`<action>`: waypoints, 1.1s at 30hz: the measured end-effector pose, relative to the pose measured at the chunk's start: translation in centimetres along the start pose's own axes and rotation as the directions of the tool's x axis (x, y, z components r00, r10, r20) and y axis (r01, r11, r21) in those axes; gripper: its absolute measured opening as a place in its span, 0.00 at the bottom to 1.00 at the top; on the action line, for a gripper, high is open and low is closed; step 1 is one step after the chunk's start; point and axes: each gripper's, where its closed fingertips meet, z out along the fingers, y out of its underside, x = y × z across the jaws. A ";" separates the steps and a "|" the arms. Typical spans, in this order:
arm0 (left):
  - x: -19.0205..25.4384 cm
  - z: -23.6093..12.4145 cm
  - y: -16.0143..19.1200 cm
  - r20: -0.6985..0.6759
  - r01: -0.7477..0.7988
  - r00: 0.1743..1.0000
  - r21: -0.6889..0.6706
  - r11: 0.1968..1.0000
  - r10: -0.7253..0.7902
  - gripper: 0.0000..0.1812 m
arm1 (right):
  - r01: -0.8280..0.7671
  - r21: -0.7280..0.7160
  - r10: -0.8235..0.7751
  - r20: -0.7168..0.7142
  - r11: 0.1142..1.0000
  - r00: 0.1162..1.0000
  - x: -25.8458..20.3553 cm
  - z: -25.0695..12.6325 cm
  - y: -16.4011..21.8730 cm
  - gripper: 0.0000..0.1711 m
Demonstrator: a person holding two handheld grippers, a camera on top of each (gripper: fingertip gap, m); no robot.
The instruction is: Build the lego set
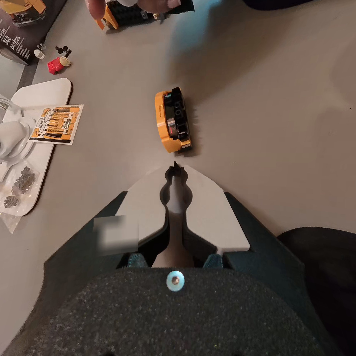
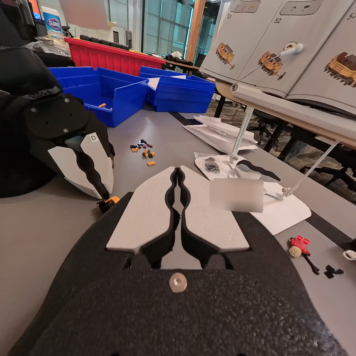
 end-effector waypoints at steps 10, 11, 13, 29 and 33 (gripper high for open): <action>-0.1 0.0 -0.1 0.002 0.010 1.000 0.009 1.000 -0.010 0.04 | -0.003 -0.007 0.003 0.009 1.000 1.000 -0.1 0.1 0.2 0.00; -0.2 0.0 0.0 0.010 0.005 1.000 0.008 1.000 -0.005 0.04 | -0.004 -0.009 0.004 0.010 1.000 1.000 -0.1 0.1 0.2 0.00; -0.5 0.0 -0.1 0.033 -0.003 0.999 0.010 1.000 0.002 0.08 | -0.002 -0.011 0.003 0.011 1.000 1.000 -0.2 0.1 0.3 0.00; -2.5 -1.5 -0.9 0.104 0.063 0.992 0.106 0.992 -0.074 0.19 | -0.008 -0.013 0.008 0.015 1.000 1.000 -0.2 0.1 0.4 0.00; -6.6 -4.4 1.4 0.297 0.106 0.949 0.032 0.994 -0.110 0.15 | -0.008 -0.008 0.008 0.010 1.000 1.000 0.0 0.0 0.2 0.00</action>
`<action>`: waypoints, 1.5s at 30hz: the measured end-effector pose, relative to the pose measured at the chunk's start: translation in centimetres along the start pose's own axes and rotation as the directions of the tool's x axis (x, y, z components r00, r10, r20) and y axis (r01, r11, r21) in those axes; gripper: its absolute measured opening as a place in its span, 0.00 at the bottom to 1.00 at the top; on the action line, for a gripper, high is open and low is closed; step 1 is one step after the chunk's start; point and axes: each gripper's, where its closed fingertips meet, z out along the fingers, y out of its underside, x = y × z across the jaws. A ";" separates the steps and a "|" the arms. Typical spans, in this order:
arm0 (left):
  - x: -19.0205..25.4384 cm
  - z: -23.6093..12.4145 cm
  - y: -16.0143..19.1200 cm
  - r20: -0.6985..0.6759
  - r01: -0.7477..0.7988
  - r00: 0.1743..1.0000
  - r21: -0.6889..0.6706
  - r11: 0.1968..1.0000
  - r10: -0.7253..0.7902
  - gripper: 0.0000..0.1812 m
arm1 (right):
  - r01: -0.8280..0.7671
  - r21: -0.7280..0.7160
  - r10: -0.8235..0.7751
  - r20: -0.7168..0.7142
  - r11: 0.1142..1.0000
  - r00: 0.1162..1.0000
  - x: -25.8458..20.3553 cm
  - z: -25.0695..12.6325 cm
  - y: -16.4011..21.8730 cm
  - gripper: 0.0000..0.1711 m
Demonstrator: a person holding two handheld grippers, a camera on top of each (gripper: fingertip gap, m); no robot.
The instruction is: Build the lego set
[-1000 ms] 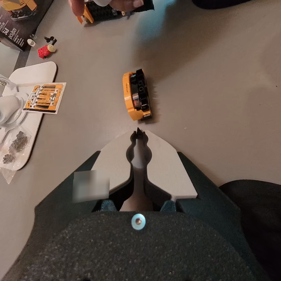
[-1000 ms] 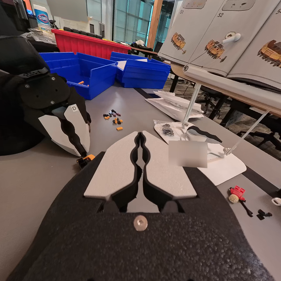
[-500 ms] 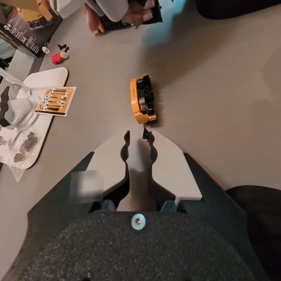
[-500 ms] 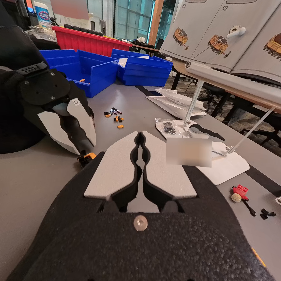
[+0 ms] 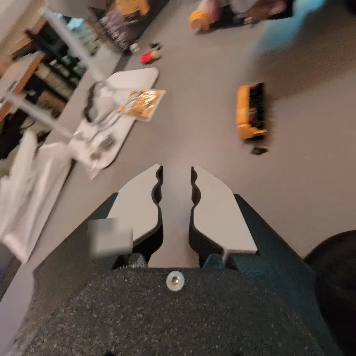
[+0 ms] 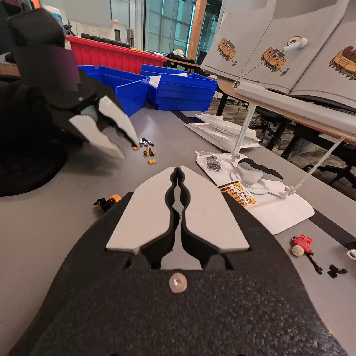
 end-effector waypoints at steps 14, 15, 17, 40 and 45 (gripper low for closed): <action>-7.2 -2.8 10.2 0.297 0.381 0.907 -0.279 0.881 -0.298 0.00 | 0.005 -0.004 -0.005 0.003 1.000 1.000 -0.1 0.0 0.0 0.00; -6.9 -2.6 10.2 0.283 0.386 0.908 -0.282 0.878 -0.308 0.00 | 0.005 -0.005 -0.005 0.003 1.000 1.000 -0.1 0.0 0.1 0.00; -6.6 -2.3 10.4 0.271 0.392 0.909 -0.290 0.873 -0.318 0.01 | 0.006 -0.005 -0.006 0.004 1.000 1.000 -0.1 0.0 0.1 0.00; -5.8 -1.8 10.1 0.191 0.392 0.917 -0.280 0.876 -0.350 0.06 | 0.004 -0.014 -0.003 0.013 1.000 1.000 -0.2 0.1 0.3 0.00; -6.0 -1.6 10.1 0.181 0.446 0.893 -0.246 0.861 -0.411 0.06 | -0.002 -0.015 0.002 0.013 1.000 1.000 -0.1 0.1 0.3 0.00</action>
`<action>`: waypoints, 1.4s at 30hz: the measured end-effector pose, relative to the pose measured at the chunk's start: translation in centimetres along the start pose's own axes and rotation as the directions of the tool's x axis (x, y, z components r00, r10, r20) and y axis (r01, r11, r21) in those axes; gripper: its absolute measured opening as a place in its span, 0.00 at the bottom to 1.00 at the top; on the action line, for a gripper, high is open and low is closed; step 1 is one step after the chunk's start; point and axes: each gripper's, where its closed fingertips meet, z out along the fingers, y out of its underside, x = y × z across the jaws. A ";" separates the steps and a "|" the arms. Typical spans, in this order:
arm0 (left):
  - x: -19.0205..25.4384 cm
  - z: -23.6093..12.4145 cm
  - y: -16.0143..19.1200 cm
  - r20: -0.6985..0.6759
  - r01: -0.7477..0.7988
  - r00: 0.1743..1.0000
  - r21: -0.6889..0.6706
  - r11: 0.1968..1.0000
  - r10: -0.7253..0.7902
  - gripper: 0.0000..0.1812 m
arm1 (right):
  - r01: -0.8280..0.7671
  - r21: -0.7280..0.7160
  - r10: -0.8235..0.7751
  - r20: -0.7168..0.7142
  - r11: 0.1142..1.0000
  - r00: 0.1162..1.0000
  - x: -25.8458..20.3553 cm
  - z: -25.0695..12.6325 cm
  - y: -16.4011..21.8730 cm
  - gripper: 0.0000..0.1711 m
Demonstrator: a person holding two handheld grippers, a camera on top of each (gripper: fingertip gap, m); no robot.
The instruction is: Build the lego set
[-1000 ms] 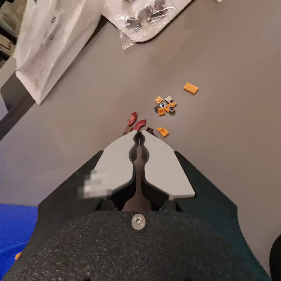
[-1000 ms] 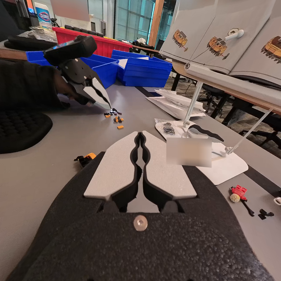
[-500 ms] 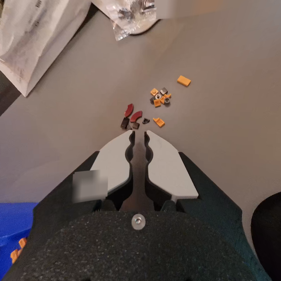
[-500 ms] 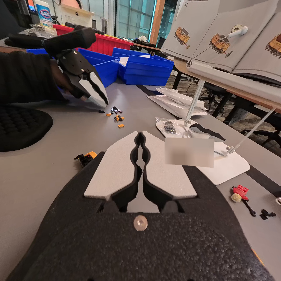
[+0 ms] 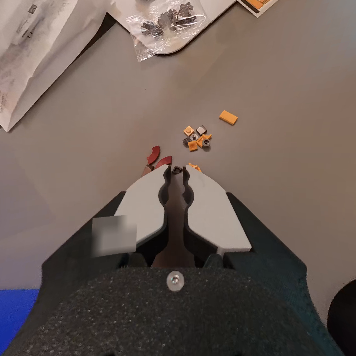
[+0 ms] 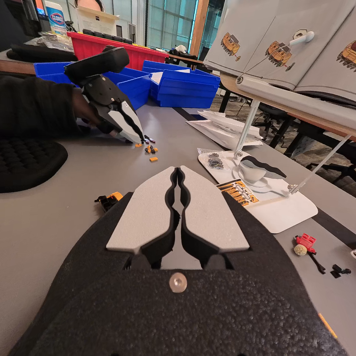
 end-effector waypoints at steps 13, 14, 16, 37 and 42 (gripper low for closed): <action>0.8 -2.4 0.5 -0.083 -0.012 0.996 -0.045 0.999 0.008 0.04 | 0.002 -0.006 -0.002 -0.001 1.000 1.000 0.1 0.0 0.2 0.00; 0.8 -3.2 0.5 -0.098 -0.013 0.995 -0.045 0.999 0.009 0.04 | 0.001 -0.006 -0.001 -0.002 1.000 1.000 0.1 0.0 0.2 0.00; 1.3 -4.6 0.0 -0.136 -0.027 0.990 -0.012 1.000 0.025 0.04 | -0.003 -0.007 0.003 0.003 1.000 1.000 0.1 0.0 0.2 0.00; 16.0 1.0 -8.0 -0.675 0.056 0.736 0.135 0.989 0.050 0.04 | -0.024 -0.018 0.024 0.024 1.000 0.999 -0.1 0.3 0.6 0.00; 17.5 1.4 -7.2 -0.638 -0.133 0.738 0.181 0.974 0.219 0.10 | -0.019 -0.031 0.020 0.029 0.999 0.999 -0.1 0.4 0.9 0.00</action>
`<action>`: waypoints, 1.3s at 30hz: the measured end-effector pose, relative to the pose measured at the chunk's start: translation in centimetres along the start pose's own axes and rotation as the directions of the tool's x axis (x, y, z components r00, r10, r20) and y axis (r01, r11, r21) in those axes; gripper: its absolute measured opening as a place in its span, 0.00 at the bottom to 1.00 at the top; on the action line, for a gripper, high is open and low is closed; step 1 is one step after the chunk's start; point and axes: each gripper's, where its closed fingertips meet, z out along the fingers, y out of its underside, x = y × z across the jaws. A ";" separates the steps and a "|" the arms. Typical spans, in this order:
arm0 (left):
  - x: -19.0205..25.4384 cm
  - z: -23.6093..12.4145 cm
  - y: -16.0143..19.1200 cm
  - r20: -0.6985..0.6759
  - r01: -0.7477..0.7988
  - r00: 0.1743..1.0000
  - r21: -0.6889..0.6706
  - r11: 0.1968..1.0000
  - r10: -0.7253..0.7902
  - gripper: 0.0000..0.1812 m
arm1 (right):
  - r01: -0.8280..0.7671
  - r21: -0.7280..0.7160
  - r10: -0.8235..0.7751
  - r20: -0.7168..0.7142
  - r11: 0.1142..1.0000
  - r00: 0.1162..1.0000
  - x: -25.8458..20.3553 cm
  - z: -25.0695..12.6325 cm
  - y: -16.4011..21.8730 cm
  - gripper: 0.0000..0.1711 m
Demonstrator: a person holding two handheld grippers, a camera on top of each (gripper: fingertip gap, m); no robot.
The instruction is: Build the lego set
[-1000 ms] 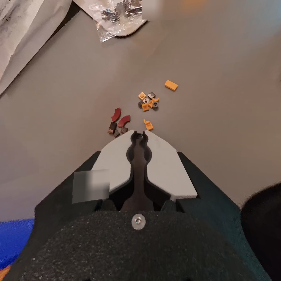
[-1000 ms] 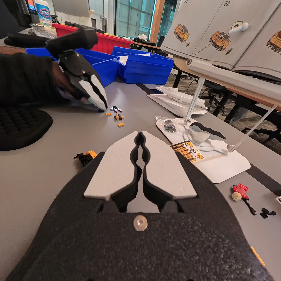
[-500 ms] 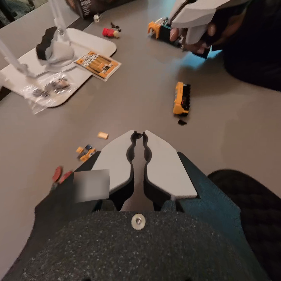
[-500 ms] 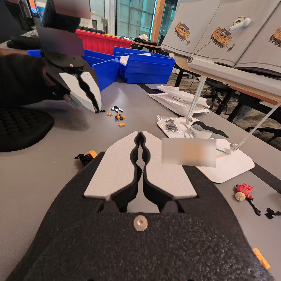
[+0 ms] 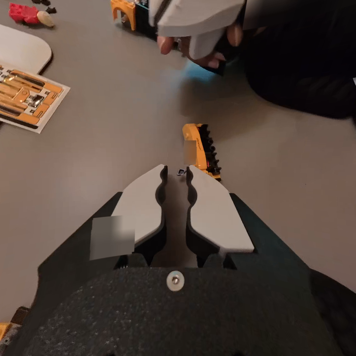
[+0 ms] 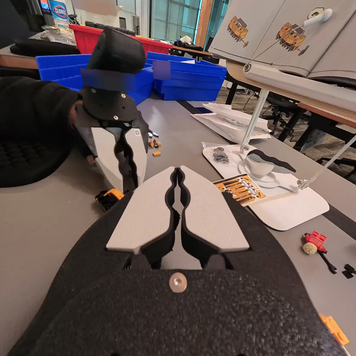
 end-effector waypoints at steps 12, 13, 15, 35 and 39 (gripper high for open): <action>1.0 -1.1 2.3 0.052 -0.254 0.965 -0.085 0.964 0.259 0.13 | 0.029 -0.058 -0.024 0.071 0.998 0.997 -1.4 0.4 1.1 0.00; 1.5 -1.0 2.5 0.039 -0.278 0.959 -0.093 0.956 0.282 0.12 | 0.042 -0.068 -0.036 0.077 0.997 0.996 -1.6 0.5 1.3 0.00; 2.1 -1.1 2.7 0.012 -0.308 0.950 -0.114 0.945 0.311 0.14 | 0.068 -0.085 -0.061 0.085 0.994 0.995 -1.9 0.6 1.6 0.00; 2.4 -1.4 1.6 0.038 -0.308 0.950 -0.054 0.950 0.310 0.13 | 0.237 -0.330 -0.098 0.389 0.913 0.916 -6.9 -0.2 6.1 0.33; 3.0 -1.5 1.0 0.035 -0.328 0.944 -0.042 0.944 0.329 0.15 | 0.248 -0.413 -0.092 0.362 0.876 0.927 -6.4 0.0 7.6 0.32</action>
